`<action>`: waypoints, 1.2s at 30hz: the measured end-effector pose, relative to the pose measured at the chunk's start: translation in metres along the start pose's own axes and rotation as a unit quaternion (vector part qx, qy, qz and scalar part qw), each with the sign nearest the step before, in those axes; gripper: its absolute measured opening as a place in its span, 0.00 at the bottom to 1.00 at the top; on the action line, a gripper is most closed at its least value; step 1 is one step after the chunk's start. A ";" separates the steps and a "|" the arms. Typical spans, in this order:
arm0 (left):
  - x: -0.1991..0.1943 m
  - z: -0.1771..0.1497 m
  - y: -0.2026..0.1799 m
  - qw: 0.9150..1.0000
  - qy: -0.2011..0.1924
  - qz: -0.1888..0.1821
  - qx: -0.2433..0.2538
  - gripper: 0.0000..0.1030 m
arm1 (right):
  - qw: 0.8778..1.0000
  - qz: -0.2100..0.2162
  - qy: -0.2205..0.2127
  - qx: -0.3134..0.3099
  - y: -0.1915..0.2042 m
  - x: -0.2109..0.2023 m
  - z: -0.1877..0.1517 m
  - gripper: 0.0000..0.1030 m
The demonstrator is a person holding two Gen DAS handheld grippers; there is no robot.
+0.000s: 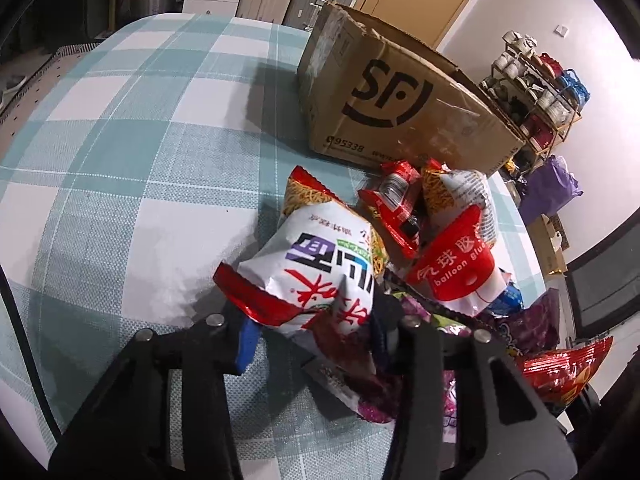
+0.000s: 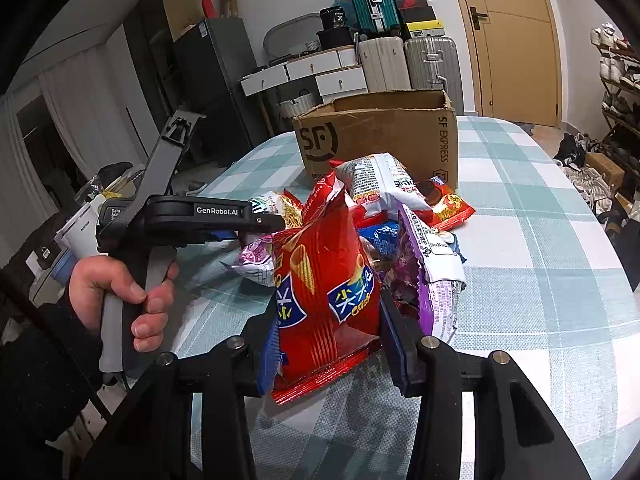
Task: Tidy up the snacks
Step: 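Carry both bags over the cardboard box with both grippers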
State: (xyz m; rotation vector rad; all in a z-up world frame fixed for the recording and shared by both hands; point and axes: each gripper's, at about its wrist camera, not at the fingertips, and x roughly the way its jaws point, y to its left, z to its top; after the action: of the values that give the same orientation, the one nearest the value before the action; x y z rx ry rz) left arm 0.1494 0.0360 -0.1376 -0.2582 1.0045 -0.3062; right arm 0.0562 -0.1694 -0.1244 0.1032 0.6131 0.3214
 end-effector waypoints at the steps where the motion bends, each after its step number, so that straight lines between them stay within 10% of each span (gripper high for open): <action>1: -0.001 0.000 -0.001 1.000 -0.001 0.002 0.004 0.38 | 1.000 0.000 0.000 -0.001 0.000 -0.001 0.000 0.43; 20: -0.073 -0.004 -0.021 0.998 -0.056 -0.016 0.030 0.38 | 0.999 0.017 -0.046 0.008 0.004 -0.028 0.031 0.43; 36: -0.153 0.053 -0.093 0.986 -0.096 -0.023 0.134 0.38 | 0.993 0.053 -0.105 0.013 0.004 -0.039 0.125 0.43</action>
State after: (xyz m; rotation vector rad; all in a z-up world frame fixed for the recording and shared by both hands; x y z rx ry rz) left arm 0.1061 0.0095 0.0425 -0.0636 0.7584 -0.4457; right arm 0.0982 -0.1786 -0.0005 0.1929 0.4033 0.3992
